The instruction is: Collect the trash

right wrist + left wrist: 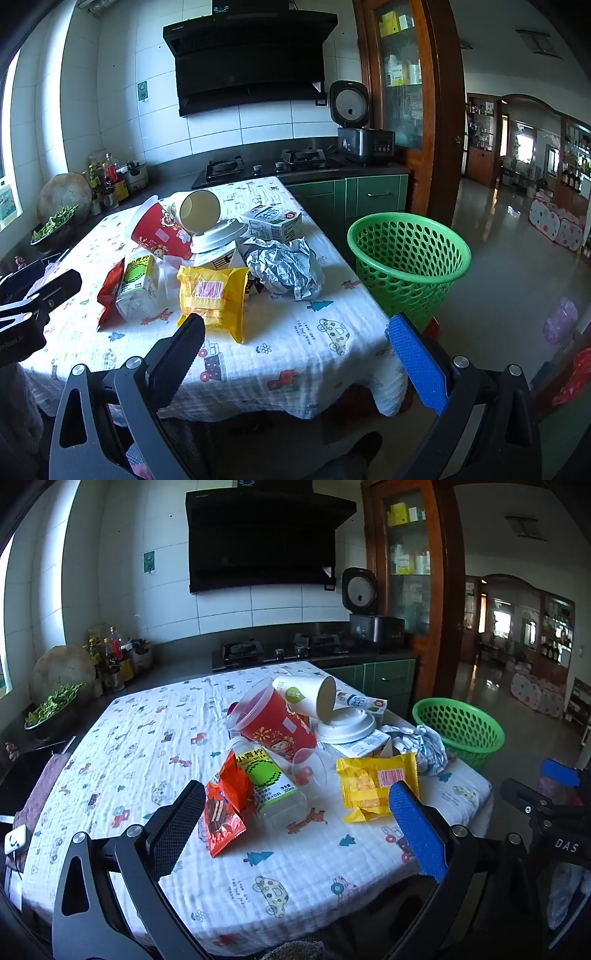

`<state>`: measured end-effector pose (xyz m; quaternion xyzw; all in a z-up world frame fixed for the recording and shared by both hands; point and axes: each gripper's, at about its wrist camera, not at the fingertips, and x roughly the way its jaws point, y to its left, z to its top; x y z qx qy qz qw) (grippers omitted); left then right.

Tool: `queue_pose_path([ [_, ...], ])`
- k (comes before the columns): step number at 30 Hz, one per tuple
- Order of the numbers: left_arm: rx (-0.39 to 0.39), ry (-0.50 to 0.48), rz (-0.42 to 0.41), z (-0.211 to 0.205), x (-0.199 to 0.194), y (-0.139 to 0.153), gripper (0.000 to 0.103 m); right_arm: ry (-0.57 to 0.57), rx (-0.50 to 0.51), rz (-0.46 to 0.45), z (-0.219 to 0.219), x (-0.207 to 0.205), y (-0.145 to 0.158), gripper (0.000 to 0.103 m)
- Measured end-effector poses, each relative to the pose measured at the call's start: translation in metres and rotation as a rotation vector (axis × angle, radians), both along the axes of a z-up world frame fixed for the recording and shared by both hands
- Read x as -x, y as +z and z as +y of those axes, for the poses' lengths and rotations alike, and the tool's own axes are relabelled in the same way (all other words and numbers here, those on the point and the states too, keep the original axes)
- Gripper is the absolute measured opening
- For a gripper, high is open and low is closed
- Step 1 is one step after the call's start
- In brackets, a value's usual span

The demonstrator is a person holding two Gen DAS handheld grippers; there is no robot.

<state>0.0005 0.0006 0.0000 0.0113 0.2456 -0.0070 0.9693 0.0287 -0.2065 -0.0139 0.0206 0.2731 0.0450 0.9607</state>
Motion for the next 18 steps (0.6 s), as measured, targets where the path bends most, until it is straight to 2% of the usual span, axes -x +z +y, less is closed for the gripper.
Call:
queue_pose_path([
  [18,-0.009,0.000,0.004,0.0007,0.0018,-0.0019,0.098,0.001,0.005,0.002,0.0002,-0.0001,-0.0005,0.097],
])
